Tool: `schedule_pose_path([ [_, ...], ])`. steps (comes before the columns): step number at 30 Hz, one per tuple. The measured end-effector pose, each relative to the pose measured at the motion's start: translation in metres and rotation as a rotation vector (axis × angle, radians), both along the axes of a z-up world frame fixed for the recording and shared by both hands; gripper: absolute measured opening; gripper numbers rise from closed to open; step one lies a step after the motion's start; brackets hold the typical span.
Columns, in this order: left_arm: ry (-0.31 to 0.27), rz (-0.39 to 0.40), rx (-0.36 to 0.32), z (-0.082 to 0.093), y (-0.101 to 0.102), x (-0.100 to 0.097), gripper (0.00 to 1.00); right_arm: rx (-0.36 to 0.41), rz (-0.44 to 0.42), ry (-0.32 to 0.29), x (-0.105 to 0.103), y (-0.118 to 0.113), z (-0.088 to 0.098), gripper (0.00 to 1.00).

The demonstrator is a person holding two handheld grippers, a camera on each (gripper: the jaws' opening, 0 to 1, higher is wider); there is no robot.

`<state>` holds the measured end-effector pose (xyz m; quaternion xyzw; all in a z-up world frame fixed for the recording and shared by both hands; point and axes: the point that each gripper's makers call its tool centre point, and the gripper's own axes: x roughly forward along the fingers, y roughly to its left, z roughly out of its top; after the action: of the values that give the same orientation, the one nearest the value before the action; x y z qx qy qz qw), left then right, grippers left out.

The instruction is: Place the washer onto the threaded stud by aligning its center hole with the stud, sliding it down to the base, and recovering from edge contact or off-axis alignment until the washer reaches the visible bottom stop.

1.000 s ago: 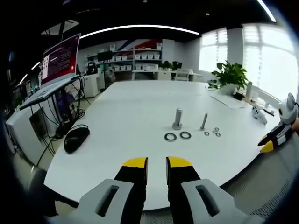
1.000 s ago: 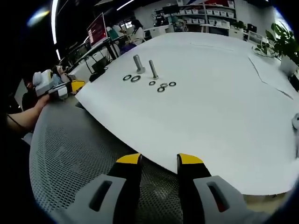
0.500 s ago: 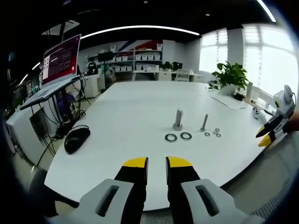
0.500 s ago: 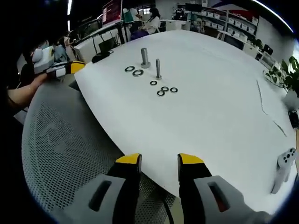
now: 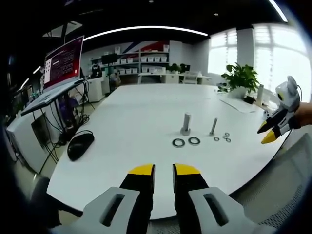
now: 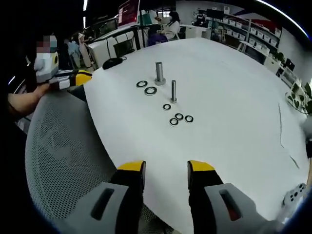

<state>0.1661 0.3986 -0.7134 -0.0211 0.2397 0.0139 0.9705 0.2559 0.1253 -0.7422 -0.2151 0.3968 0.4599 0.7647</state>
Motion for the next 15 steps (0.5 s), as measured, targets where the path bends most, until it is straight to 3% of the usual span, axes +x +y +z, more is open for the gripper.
schedule_pose_path([
  [4,0.000,-0.002,0.001,0.000,0.000,0.000,0.12,-0.010,0.009,0.008,0.012,0.005,0.003,0.39],
  [10,0.007,0.004,0.003,-0.001,0.001,0.000,0.12,-0.044,0.015,0.024,0.024,0.011,0.001,0.31],
  [15,0.020,0.004,0.006,-0.003,0.001,-0.001,0.13,-0.066,0.052,0.019,0.027,0.014,-0.001,0.16],
])
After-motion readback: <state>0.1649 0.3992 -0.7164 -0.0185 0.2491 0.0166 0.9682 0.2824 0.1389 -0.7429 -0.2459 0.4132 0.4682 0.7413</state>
